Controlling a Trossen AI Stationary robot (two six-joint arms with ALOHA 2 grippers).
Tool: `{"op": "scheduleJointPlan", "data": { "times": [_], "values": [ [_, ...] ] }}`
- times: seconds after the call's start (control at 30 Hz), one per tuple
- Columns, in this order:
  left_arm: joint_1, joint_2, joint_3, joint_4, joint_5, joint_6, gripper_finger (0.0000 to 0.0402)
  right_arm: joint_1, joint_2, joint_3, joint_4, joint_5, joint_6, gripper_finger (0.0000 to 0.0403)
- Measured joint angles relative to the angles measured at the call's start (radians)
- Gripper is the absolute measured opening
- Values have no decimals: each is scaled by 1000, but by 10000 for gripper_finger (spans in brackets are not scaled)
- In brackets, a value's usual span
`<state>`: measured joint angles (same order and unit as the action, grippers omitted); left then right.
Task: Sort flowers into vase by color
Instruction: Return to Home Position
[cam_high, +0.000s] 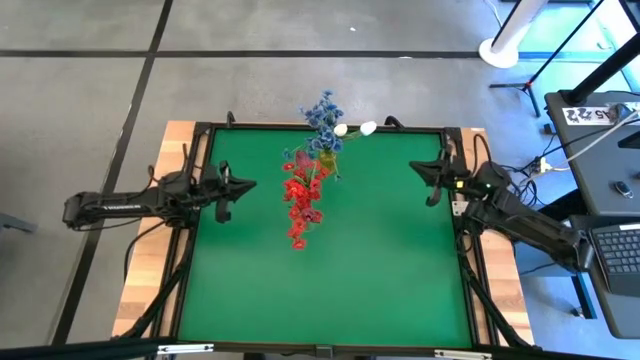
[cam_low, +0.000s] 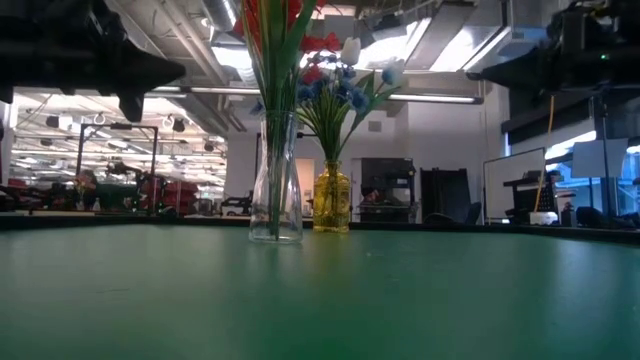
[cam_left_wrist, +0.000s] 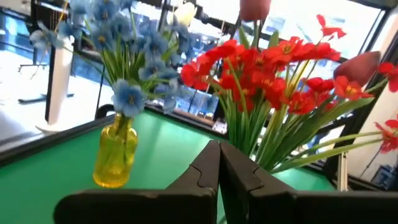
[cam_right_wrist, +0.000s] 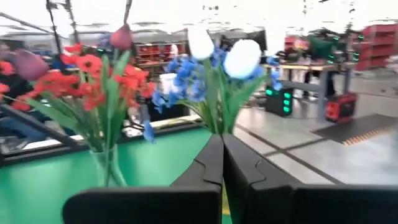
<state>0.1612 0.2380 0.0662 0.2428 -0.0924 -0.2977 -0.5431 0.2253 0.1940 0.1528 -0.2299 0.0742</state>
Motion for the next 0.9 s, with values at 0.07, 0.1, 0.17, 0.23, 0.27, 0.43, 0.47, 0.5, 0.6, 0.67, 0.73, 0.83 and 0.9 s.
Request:
{"op": "scheduleJointPlan", "data": {
  "times": [0.07, 0.1, 0.17, 0.23, 0.27, 0.43, 0.47, 0.5, 0.6, 0.67, 0.73, 0.83, 0.9],
  "values": [
    [0, -18, 0, -6, 0, 5, 0, 49, -40, 0, -52, 84, 0, 1],
    [0, -25, 0, -9, 0, 4, 0, 78, -52, 0, -70, 137, -4, 1],
    [0, -35, 0, -29, 0, -2, 0, 150, -61, -1, -104, 246, -26, 1],
    [0, -39, 0, -49, 0, -6, 0, 232, -60, -17, -98, 340, -55, 1],
    [0, -39, 0, -54, 0, -6, 0, 274, -60, -31, -89, 376, -71, 1],
    [0, -56, 0, -75, 0, -6, 0, 484, -60, -105, 8, 484, -143, 0],
    [0, -62, 0, -80, 1, -6, 0, 521, -60, -119, 24, 501, -159, 0],
    [0, -68, 0, -86, 1, -5, 0, 551, -60, -128, 36, 516, -172, 0],
    [0, -89, 0, -104, 1, 17, 0, 618, -60, -143, 56, 544, -208, 0],
    [0, -103, 0, -127, 1, 26, 0, 642, -60, -144, 57, 540, -212, 0],
    [0, -121, 0, -174, 1, 24, 0, 656, -62, -144, 52, 529, -213, 0],
    [0, -155, 0, -216, 13, 6, 0, 662, -81, -144, 10, 525, -213, 0],
    [0, -188, 0, -238, 35, -5, 0, 662, -112, -142, -27, 525, -213, 0]
  ]
}}
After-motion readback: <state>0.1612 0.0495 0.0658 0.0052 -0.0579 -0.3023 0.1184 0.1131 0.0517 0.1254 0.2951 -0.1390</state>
